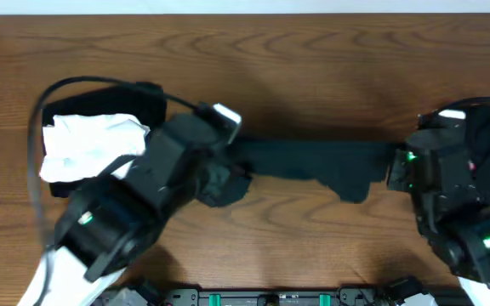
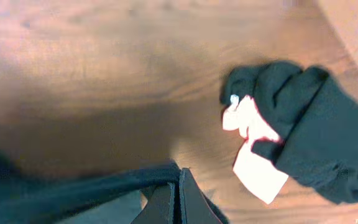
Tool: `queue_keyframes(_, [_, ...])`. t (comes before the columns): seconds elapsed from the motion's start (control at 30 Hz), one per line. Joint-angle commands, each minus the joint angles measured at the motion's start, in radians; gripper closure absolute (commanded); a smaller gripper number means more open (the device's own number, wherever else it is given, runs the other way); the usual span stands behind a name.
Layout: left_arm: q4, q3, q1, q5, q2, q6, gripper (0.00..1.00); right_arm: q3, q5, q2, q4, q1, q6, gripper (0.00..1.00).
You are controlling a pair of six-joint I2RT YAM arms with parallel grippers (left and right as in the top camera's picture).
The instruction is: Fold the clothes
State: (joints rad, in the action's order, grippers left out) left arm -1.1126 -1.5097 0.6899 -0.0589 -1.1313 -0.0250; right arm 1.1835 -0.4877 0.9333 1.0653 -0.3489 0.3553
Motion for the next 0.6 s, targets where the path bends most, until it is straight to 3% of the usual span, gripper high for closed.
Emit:
queue_keyframes(0.0, [-0.043, -0.106, -0.003, 0.005, 0.039, 0.009, 0.94, 0.094, -0.077, -0.013, 0.024, 0.015, -0.019, 0.99])
queue_keyframes(0.3, [-0.167, -0.388, 0.064, 0.074, 0.041, 0.001, 0.94, 0.259, -0.085, -0.013, 0.151, 0.015, -0.02, 0.99])
queue_keyframes(0.57, [-0.247, -0.449, 0.115, 0.074, 0.032, -0.078, 0.94, 0.305, -0.138, -0.013, 0.237, 0.015, -0.02, 0.99])
